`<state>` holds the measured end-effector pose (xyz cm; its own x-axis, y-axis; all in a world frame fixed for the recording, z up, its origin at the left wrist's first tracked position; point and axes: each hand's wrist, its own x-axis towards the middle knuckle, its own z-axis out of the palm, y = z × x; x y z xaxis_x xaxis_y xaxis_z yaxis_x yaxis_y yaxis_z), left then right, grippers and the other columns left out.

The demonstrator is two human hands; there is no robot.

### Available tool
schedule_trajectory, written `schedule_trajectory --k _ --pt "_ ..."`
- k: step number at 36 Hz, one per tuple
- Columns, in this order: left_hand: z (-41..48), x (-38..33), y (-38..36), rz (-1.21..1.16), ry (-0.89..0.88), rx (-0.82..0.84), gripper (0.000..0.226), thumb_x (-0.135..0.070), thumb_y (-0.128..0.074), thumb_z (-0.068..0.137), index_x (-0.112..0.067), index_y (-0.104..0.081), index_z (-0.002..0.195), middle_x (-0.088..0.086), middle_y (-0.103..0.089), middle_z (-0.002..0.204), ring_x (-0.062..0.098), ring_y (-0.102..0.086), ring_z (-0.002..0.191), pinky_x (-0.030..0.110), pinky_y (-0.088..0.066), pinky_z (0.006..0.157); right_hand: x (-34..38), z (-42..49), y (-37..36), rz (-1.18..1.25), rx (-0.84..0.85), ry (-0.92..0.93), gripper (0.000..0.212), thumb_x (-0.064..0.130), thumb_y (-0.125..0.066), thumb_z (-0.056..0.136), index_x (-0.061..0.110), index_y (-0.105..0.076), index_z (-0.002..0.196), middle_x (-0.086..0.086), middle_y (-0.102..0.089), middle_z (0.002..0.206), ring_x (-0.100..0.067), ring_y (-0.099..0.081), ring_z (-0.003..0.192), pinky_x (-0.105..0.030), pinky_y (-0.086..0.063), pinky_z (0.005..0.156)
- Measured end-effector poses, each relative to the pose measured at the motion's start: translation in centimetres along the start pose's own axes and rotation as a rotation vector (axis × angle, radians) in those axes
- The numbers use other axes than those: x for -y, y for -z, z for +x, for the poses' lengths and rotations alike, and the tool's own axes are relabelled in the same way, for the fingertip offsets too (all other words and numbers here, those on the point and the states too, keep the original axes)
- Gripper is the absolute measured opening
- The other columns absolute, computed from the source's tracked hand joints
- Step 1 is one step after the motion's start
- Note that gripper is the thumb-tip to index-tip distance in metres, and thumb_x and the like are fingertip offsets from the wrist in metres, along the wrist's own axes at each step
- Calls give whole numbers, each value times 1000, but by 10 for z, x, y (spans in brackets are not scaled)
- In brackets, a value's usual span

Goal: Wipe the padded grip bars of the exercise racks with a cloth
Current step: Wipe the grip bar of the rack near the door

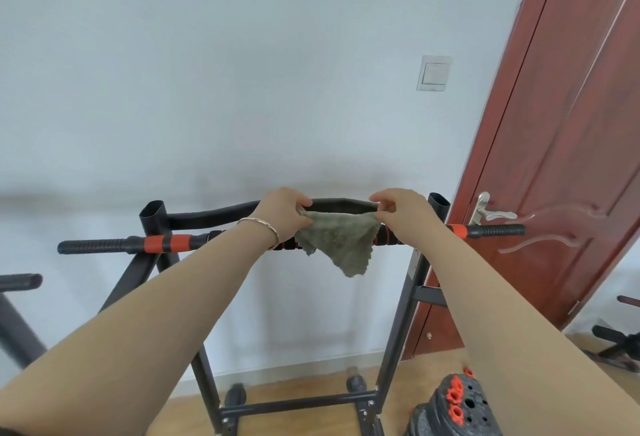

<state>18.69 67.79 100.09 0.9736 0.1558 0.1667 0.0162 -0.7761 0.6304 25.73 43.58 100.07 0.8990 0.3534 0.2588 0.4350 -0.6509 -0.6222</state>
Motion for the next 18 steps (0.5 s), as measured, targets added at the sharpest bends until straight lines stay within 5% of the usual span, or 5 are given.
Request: schedule_trajectory --k 3,5,9,13,18 --pt "-5 -3 2 -9 63 21 16 -15 -66 83 -28 -74 81 -1 -68 76 16 -60 58 19 -45 43 5 2 -1 -198 54 57 23 18 -58 98 18 -72 116 2 -62 102 -17 -58 94 -26 -44 74" --pt "-8 -4 5 -44 101 42 12 -15 -67 81 -27 -70 80 -1 -66 74 15 -60 56 18 -43 40 8 3 -1 -235 49 72 21 16 -55 98 17 -76 100 -4 -63 104 -23 -62 92 -32 -49 75" --pt "-10 -4 13 -203 145 177 12 -13 -69 81 -21 -64 90 1 -68 76 14 -63 54 20 -46 44 11 7 1 -90 55 75 20 25 -52 98 21 -71 91 -1 -60 110 -18 -60 97 -33 -49 75" --pt "-14 0 18 -512 128 320 20 -21 -78 78 -17 -68 95 0 -71 86 15 -68 73 28 -54 67 10 9 1 261 60 -2 13 27 -51 97 26 -64 94 6 -69 98 -14 -65 91 -29 -52 76" --pt "-9 2 13 -713 108 227 11 -17 -73 89 -10 -65 91 9 -70 91 18 -66 81 32 -55 80 8 16 -1 312 21 51 15 29 -51 99 32 -64 93 4 -70 94 -21 -63 87 -39 -53 78"
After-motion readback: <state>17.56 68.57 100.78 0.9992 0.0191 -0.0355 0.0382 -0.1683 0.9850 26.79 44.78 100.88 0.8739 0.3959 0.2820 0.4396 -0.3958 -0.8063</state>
